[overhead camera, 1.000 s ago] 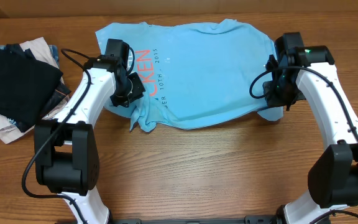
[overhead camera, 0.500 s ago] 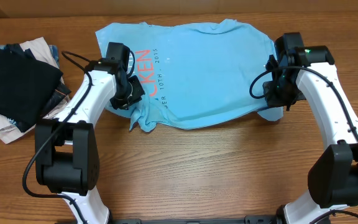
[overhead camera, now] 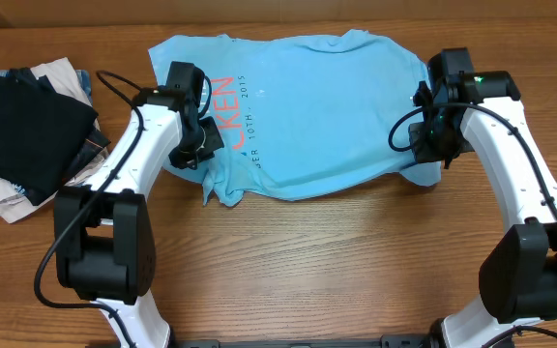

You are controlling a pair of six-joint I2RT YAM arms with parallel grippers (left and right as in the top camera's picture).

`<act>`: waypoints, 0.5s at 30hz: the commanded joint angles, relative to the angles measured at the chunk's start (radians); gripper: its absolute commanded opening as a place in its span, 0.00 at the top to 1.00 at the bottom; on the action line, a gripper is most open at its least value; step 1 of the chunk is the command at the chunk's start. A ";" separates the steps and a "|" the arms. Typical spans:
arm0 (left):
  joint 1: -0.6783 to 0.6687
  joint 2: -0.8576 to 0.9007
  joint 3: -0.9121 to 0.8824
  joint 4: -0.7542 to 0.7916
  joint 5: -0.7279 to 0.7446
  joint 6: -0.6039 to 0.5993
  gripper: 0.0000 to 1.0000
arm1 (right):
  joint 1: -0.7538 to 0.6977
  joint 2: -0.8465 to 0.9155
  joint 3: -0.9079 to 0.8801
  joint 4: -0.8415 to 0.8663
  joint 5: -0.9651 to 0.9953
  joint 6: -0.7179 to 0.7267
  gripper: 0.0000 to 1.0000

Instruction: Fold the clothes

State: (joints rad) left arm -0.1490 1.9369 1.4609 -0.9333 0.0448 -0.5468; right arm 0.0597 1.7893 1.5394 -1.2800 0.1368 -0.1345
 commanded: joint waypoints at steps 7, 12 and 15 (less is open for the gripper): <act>0.051 -0.104 0.044 -0.097 -0.303 0.027 0.96 | -0.005 -0.005 -0.002 0.067 0.000 -0.028 0.96; 0.089 -0.105 0.044 -0.074 -0.287 0.027 0.96 | -0.005 -0.005 -0.002 0.018 -0.012 -0.171 0.96; 0.090 -0.105 0.044 -0.074 -0.288 0.028 0.96 | -0.005 -0.005 -0.002 -0.079 -0.095 -0.211 0.96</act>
State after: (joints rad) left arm -0.0624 1.8580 1.4803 -1.0092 -0.2138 -0.5404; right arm 0.0593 1.7893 1.5387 -1.3045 0.1249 -0.2584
